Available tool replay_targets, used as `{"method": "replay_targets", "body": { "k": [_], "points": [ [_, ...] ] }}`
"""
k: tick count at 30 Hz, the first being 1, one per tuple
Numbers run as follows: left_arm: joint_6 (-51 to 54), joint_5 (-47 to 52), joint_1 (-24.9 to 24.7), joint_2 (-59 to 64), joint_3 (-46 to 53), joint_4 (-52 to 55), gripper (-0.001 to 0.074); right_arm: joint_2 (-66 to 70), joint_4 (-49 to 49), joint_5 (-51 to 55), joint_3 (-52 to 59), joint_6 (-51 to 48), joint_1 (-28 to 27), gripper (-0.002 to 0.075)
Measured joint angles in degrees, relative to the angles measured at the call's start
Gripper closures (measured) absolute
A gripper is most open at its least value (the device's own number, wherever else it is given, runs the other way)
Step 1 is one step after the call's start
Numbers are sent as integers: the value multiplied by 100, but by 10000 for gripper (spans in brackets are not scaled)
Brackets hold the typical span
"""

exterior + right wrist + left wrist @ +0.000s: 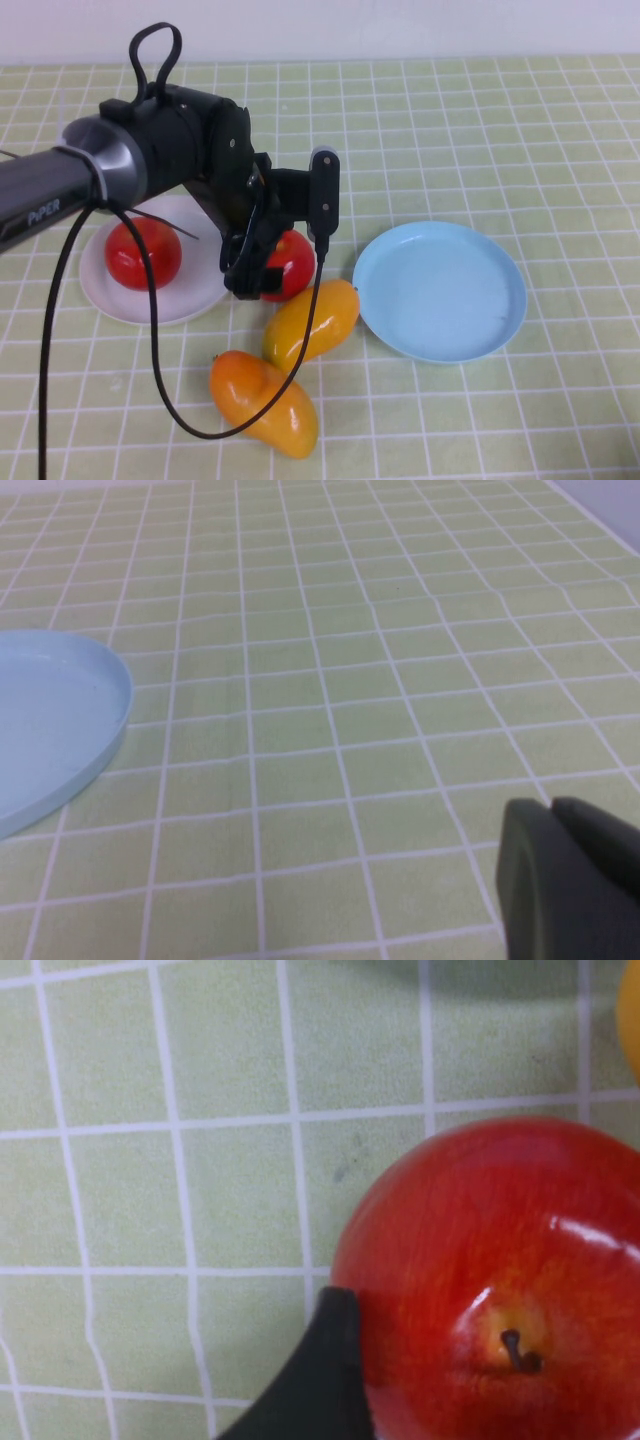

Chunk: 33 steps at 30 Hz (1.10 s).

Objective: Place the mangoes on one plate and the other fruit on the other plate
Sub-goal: Put one type of fruit in the left plate

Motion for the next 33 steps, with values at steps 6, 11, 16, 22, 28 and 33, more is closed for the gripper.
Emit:
{"method": "replay_targets", "body": {
  "k": [6,11,16,22,28,33],
  "points": [
    [-25,-56,0,11,0,0,117,0,0,0,0,0,0,743],
    [-25,-56,0,11,0,0,145,0,0,0,0,0,0,743],
    [-68,-56,0,18,0,0,145,0,0,0,0,0,0,743],
    [-706,189,0,-100,-149,23,145,0,0,0,0,0,0,743],
    [-1723,281,0,-382,-407,280,145,0,0,0,0,0,0,743],
    [-3549,371,12,-408,-411,1217,145,0,0,0,0,0,0,743]
  ]
}}
